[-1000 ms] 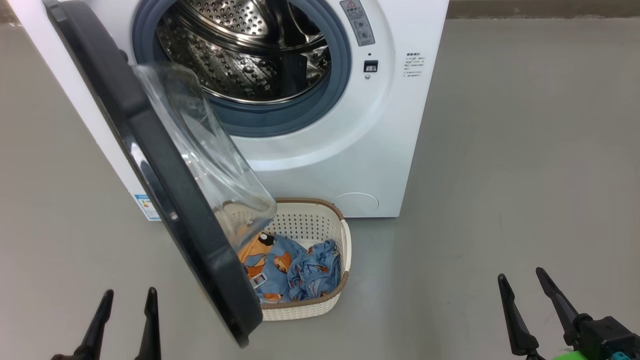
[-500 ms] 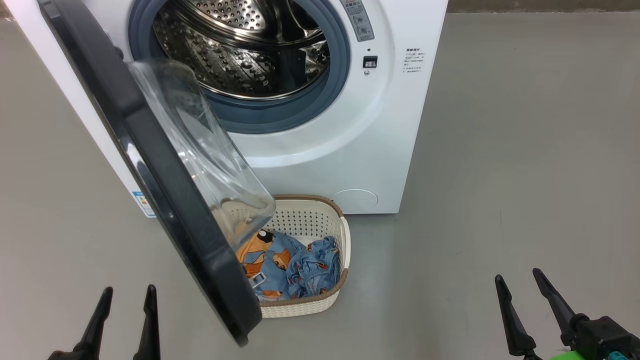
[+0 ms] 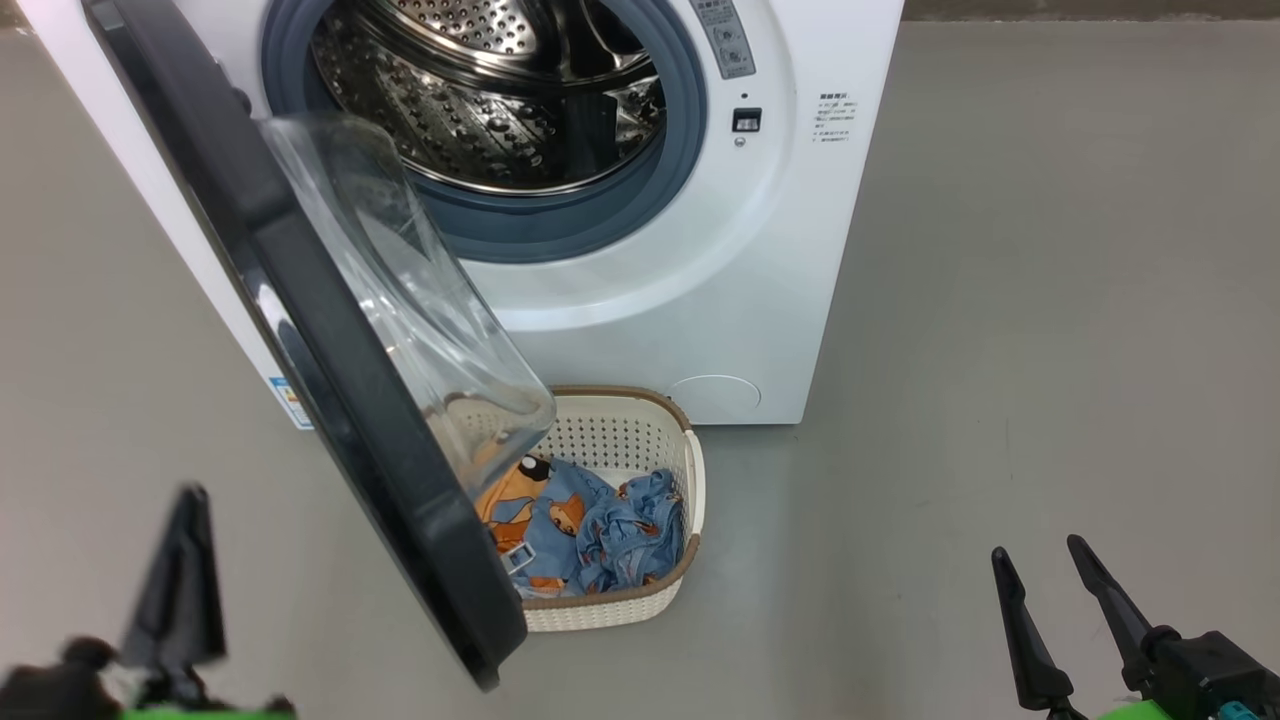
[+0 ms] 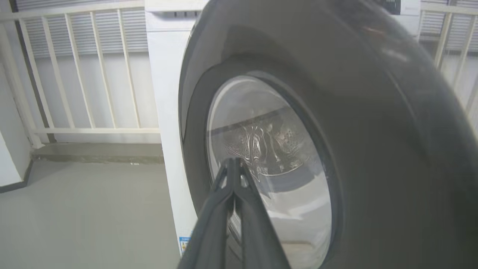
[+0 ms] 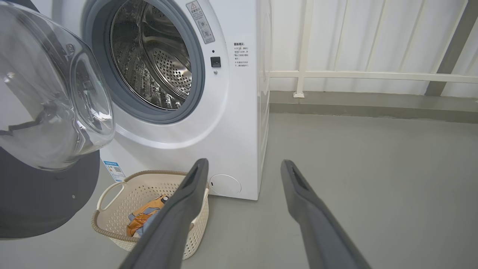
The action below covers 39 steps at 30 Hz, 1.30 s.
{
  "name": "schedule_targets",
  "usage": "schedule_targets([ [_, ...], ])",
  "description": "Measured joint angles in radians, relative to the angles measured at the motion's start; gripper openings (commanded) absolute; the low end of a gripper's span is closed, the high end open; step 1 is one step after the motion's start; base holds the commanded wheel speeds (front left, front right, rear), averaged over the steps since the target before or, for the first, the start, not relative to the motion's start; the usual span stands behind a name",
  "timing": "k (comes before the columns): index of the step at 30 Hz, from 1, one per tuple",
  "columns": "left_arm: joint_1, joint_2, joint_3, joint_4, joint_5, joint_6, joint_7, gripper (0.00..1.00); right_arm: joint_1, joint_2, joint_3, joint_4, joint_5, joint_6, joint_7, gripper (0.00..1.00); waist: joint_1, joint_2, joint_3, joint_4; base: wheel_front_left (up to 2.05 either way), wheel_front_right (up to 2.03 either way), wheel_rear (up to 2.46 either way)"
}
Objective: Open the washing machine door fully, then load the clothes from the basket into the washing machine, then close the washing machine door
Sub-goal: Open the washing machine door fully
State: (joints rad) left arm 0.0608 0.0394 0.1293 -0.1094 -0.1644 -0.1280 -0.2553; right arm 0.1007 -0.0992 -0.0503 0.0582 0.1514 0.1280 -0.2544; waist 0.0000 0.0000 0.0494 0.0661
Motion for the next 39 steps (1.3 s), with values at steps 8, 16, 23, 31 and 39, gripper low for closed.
schedule_targets([
  [8, -0.114, 0.01, 0.023, -0.249, 0.027, 0.0, -0.001, 0.0, -0.001, 0.004, -0.002, 0.007, 0.005, 0.0, 0.0, 1.0, 0.0001, 0.0, -0.005, 0.003, 0.0, 0.0, 0.0],
  [16, -0.177, 0.082, -0.167, -0.379, 0.026, 0.0, -0.002, 0.0, -0.004, 0.004, 0.004, 0.013, 0.007, 0.0, 0.0, 1.0, 0.0, 0.0, -0.013, 0.003, 0.0, 0.0, 0.0],
  [23, -0.21, 0.112, -0.379, -0.463, 0.024, 0.0, -0.004, 0.0, -0.004, 0.004, 0.006, 0.023, 0.007, 0.0, 0.0, 1.0, 0.0, 0.0, -0.021, 0.002, 0.0, 0.0, 0.0],
  [31, -0.195, 0.104, -0.569, -0.444, 0.005, 0.0, -0.004, 0.0, -0.004, 0.004, 0.007, 0.032, 0.007, 0.0, 0.0, 1.0, 0.0, 0.0, -0.025, 0.004, 0.0, 0.0, 0.0],
  [39, -0.155, 0.097, -0.664, -0.346, -0.03, 0.0, -0.004, 0.0, -0.004, 0.003, 0.011, 0.043, 0.007, 0.0, 0.0, 1.0, 0.0, 0.0, -0.024, 0.004, 0.0, 0.0, 0.0],
])
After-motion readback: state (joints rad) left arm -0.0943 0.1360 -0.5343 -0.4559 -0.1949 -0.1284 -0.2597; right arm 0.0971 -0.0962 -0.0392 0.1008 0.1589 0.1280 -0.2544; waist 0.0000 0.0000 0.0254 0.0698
